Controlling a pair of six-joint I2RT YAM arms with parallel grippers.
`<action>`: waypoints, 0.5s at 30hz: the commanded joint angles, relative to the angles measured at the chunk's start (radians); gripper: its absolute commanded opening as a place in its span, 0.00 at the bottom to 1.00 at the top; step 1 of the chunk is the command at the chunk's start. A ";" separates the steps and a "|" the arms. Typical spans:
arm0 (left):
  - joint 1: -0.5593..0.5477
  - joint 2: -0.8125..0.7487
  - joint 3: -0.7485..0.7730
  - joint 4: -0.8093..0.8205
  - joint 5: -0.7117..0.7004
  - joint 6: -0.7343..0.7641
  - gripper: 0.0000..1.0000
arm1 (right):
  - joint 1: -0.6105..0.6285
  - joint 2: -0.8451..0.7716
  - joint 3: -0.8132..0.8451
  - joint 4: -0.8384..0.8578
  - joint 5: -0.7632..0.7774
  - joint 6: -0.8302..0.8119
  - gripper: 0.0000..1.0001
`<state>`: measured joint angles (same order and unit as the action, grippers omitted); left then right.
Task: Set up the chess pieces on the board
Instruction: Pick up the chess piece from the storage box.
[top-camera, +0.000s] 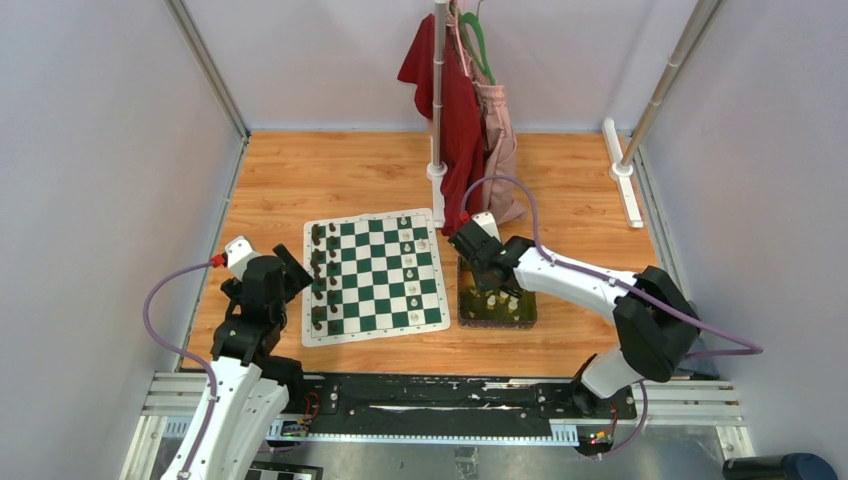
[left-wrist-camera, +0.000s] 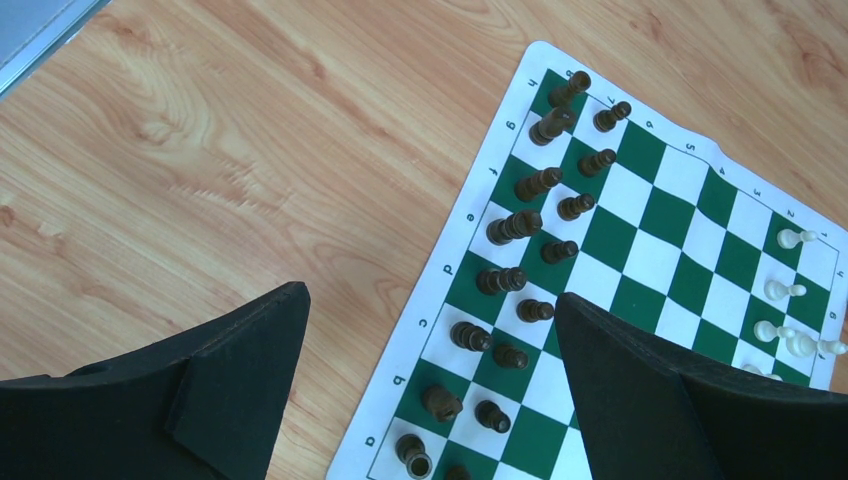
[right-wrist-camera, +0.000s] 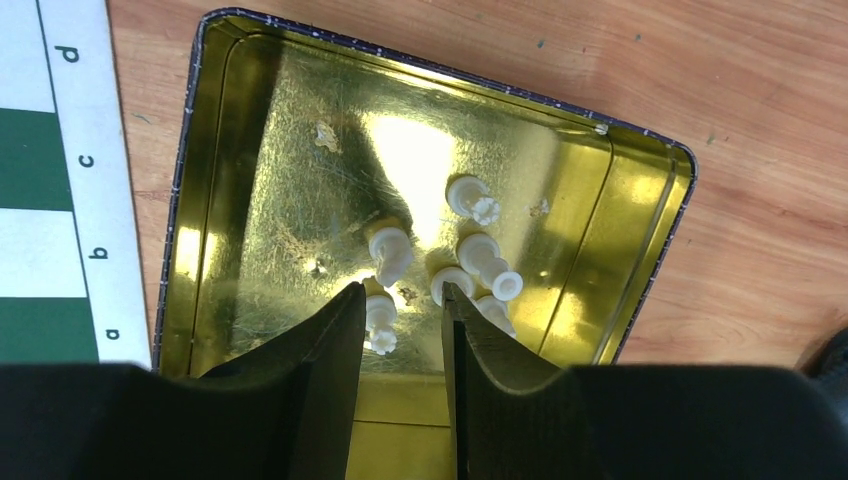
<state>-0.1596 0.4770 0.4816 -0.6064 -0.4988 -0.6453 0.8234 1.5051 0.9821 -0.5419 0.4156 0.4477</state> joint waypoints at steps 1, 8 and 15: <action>-0.004 0.003 -0.005 0.014 -0.008 0.009 1.00 | -0.016 0.017 -0.012 0.010 -0.023 0.017 0.38; -0.004 0.004 -0.005 0.013 -0.010 0.007 1.00 | -0.024 0.031 -0.019 0.022 -0.038 0.018 0.37; -0.004 0.002 -0.004 0.011 -0.010 0.007 1.00 | -0.033 0.041 -0.036 0.036 -0.048 0.020 0.34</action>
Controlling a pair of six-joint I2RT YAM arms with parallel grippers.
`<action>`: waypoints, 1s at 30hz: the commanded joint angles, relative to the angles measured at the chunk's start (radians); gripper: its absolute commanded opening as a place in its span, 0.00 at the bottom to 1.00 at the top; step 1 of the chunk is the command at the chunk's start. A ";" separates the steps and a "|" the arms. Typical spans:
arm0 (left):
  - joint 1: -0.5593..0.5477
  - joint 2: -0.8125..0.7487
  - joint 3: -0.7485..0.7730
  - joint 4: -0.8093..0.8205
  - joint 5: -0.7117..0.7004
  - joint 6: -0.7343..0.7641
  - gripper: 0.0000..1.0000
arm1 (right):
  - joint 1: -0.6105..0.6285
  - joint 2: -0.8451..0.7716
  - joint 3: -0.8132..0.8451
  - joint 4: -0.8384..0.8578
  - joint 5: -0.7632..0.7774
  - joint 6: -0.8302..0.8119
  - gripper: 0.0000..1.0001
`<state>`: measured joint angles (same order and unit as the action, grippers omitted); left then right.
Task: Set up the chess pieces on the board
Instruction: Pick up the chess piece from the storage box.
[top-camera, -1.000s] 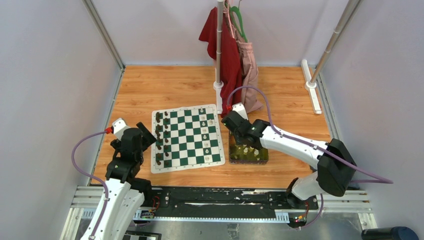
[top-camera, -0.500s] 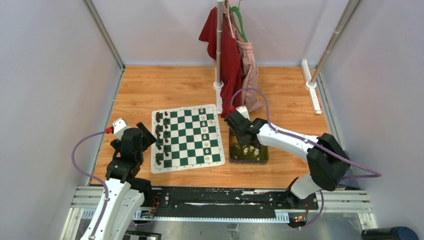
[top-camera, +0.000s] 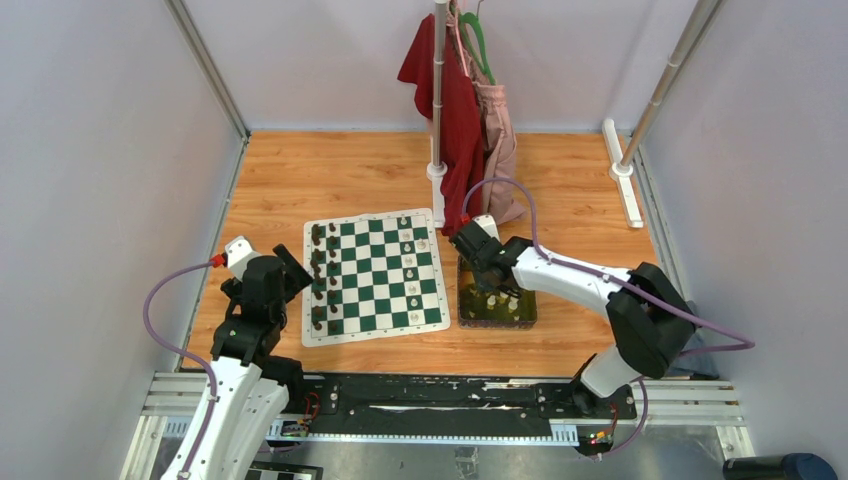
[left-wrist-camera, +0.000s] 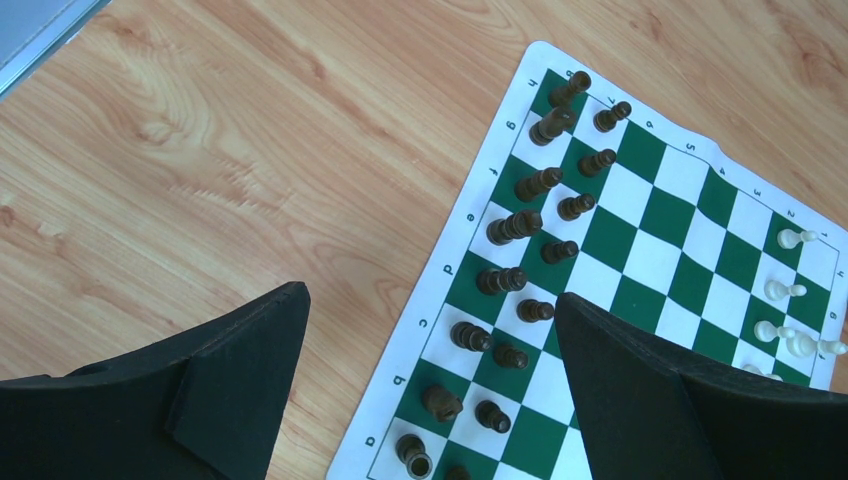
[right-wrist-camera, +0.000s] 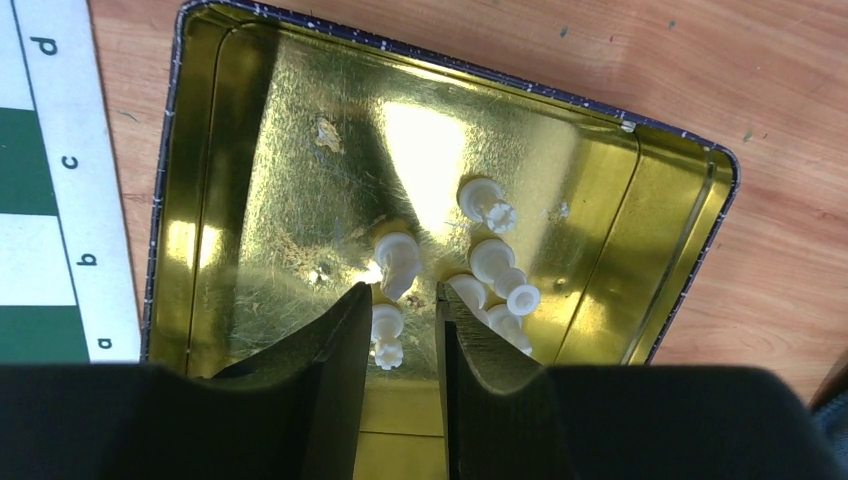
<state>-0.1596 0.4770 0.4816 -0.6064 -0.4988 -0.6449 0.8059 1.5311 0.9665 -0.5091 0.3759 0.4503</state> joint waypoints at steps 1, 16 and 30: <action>-0.004 0.003 -0.003 0.011 -0.009 0.007 1.00 | -0.018 0.017 -0.023 0.004 -0.010 0.017 0.34; -0.004 0.002 -0.001 0.004 -0.012 0.003 1.00 | -0.027 0.041 -0.040 0.033 -0.035 0.007 0.29; -0.004 -0.001 -0.001 0.001 -0.012 0.001 1.00 | -0.032 0.033 -0.041 0.037 -0.039 -0.003 0.09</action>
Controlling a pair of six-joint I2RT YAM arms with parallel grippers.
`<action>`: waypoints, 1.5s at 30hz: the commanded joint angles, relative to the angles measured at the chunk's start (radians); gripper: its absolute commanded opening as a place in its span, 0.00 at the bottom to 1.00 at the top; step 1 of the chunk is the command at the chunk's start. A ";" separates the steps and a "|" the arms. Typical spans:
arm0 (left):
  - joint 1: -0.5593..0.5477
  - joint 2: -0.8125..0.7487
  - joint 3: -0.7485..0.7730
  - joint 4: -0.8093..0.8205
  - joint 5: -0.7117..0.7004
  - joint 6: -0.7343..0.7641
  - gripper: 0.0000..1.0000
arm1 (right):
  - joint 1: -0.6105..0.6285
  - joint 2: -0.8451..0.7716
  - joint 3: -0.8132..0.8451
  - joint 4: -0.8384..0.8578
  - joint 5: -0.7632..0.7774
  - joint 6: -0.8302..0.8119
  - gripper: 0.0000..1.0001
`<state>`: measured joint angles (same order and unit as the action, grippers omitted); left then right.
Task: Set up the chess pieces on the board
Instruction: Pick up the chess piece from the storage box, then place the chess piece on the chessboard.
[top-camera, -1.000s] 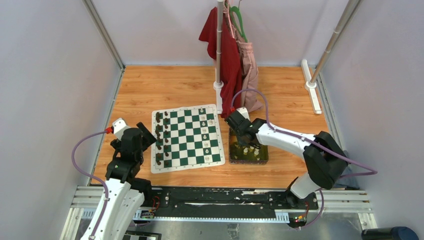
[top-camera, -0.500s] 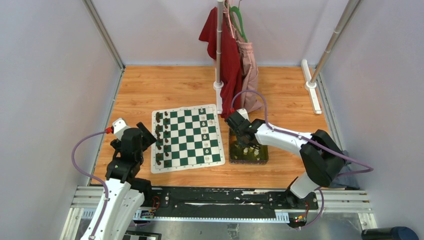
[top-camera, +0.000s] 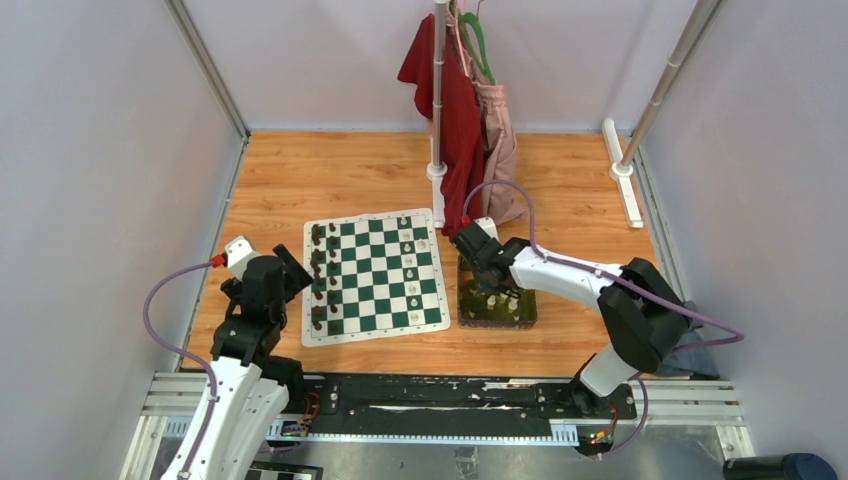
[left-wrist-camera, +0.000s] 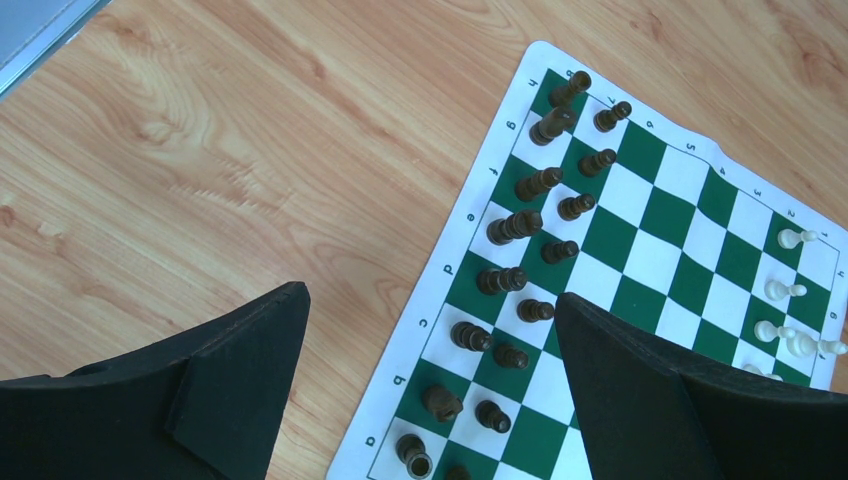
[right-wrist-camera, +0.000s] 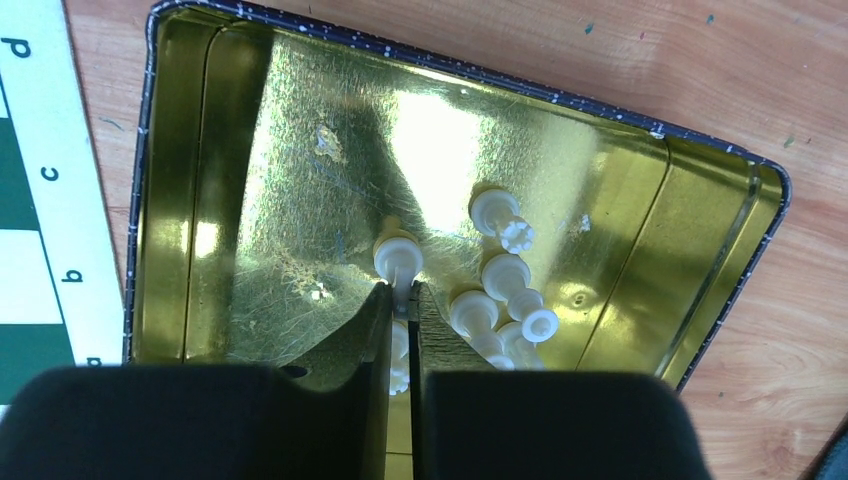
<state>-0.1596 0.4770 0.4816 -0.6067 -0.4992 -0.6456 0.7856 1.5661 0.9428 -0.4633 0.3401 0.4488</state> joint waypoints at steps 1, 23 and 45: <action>-0.004 -0.003 0.000 0.001 -0.011 0.000 1.00 | -0.011 -0.004 -0.018 -0.009 -0.003 -0.003 0.07; -0.006 -0.026 -0.001 -0.008 -0.018 -0.011 1.00 | 0.048 -0.110 0.098 -0.119 0.016 -0.073 0.00; -0.008 -0.034 -0.005 -0.007 -0.034 -0.016 1.00 | 0.161 0.067 0.440 -0.196 0.021 -0.156 0.00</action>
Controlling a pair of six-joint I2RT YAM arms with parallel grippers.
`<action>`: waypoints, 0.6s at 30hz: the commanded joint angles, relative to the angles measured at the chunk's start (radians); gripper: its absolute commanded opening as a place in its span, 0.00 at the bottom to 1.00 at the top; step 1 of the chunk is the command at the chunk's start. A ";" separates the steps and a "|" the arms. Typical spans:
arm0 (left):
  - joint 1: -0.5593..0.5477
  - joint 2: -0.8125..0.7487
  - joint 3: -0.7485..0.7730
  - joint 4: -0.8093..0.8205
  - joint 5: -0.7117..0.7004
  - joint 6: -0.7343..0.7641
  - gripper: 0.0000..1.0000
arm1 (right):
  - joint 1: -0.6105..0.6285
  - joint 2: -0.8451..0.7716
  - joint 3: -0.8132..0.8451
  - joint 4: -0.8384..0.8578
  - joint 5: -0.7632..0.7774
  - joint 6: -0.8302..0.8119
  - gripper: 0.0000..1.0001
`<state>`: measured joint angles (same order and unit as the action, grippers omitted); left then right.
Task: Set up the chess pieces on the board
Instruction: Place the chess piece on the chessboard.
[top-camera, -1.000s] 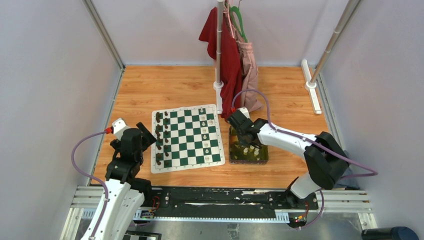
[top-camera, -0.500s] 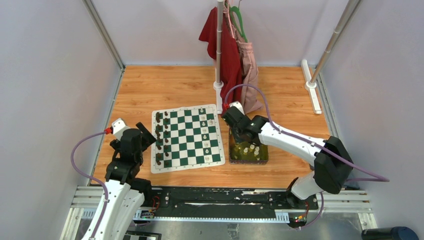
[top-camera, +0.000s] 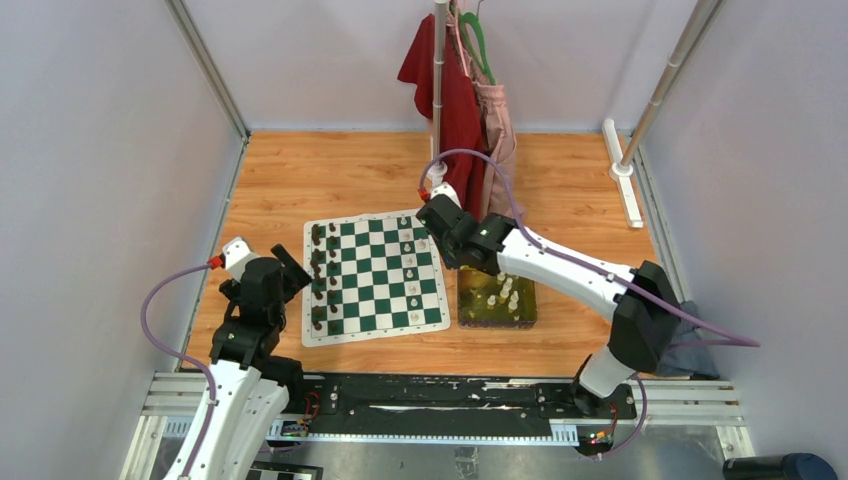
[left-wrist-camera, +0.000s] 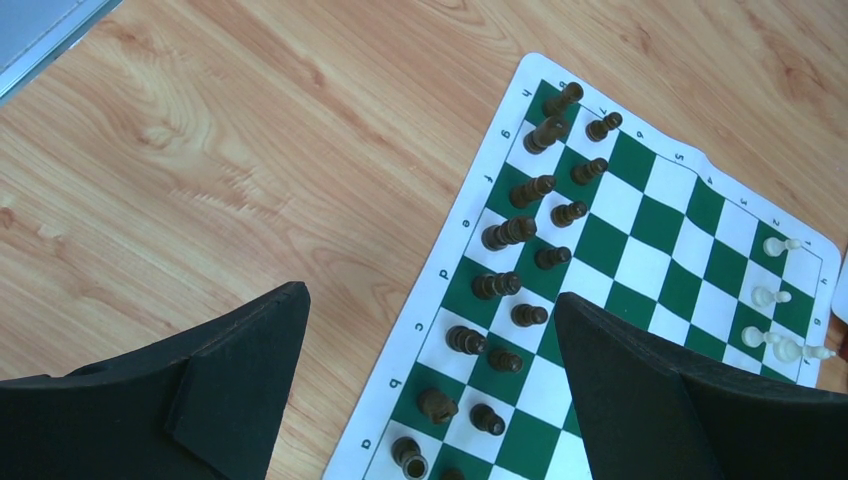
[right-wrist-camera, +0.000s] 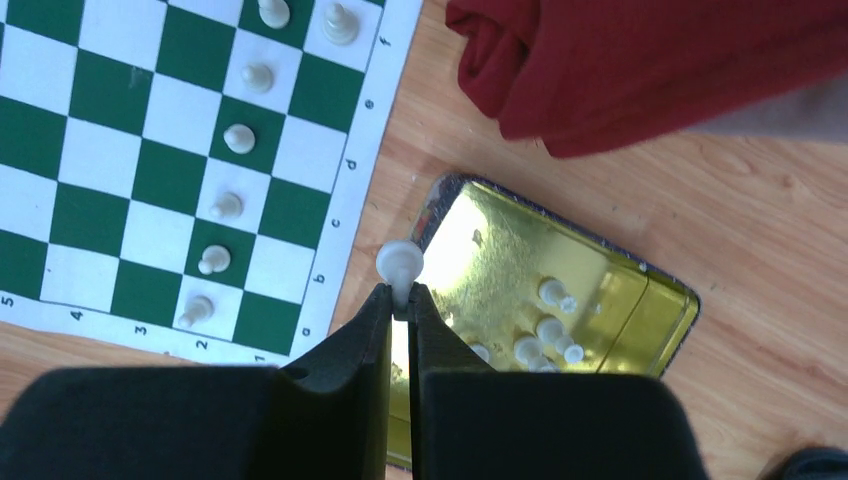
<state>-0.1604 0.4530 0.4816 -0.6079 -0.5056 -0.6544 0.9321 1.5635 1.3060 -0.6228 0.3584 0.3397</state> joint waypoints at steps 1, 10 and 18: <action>-0.007 -0.010 -0.005 -0.007 -0.028 -0.007 1.00 | 0.014 0.091 0.102 -0.036 0.001 -0.057 0.00; -0.007 -0.028 -0.005 -0.009 -0.035 -0.010 1.00 | -0.010 0.321 0.346 -0.052 -0.016 -0.117 0.00; -0.007 -0.034 -0.006 -0.011 -0.040 -0.013 1.00 | -0.079 0.476 0.532 -0.121 -0.077 -0.132 0.00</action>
<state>-0.1612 0.4313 0.4816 -0.6086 -0.5201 -0.6590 0.8936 1.9930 1.7630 -0.6746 0.3134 0.2352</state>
